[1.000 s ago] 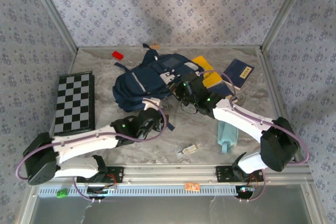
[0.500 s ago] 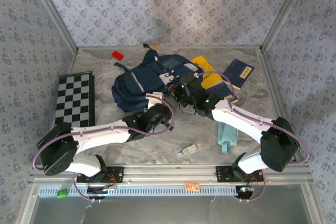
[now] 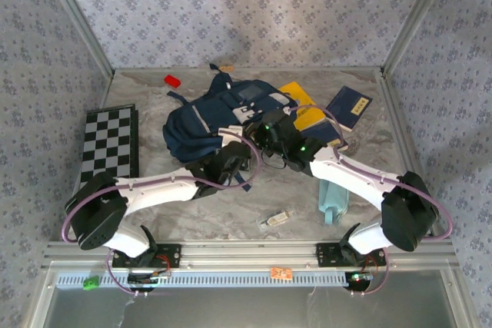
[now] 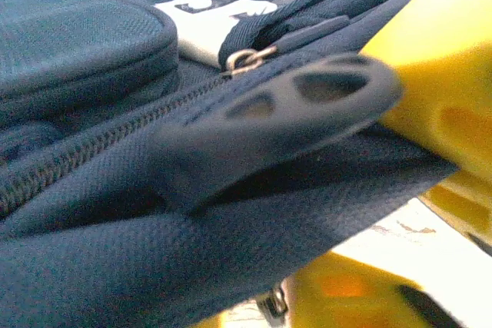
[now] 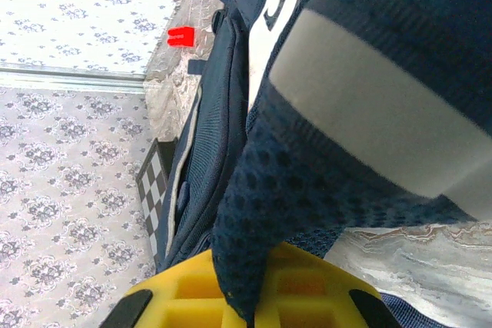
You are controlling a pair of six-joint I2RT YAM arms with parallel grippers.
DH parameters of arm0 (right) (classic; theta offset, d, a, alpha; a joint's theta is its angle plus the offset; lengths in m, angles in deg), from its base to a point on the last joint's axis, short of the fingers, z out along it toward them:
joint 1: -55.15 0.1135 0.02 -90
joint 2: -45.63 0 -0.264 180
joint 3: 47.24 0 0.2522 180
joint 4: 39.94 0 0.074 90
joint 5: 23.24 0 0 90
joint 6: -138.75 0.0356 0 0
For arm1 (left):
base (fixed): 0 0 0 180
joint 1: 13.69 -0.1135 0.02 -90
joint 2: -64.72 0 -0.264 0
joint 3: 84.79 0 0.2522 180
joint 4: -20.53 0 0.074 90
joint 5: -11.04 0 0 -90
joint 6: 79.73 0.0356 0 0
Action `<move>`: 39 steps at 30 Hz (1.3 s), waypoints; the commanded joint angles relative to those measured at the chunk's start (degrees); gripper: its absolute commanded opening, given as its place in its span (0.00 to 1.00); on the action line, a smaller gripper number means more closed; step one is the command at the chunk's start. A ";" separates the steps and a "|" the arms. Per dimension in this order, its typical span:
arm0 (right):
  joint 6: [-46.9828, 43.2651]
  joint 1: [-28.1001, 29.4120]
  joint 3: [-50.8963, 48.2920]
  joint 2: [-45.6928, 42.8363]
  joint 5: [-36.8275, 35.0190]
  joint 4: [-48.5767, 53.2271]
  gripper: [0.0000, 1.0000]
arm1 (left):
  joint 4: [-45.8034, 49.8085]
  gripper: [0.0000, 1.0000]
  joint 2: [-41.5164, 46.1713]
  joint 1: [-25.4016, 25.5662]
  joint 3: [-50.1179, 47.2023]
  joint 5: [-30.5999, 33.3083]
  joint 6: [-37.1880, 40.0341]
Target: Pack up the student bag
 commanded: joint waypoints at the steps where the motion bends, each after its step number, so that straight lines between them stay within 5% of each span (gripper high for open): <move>1: 0.38 0.81 -0.31 -1.43 0.93 -3.30 0.00 | -1.96 0.14 0.24 -0.82 2.46 0.34 0.60; 5: -0.50 0.30 -0.41 -1.90 0.98 -3.20 0.00 | -0.08 0.00 2.09 -1.31 1.19 0.31 -0.10; 29: -6.51 -5.03 0.82 -3.28 4.24 -0.79 0.00 | 14.83 0.00 18.85 -9.86 -10.17 -16.64 4.06; 39: -9.92 -12.33 2.59 -2.47 13.09 1.48 0.00 | 23.64 0.00 23.33 -12.08 -11.92 -19.24 7.76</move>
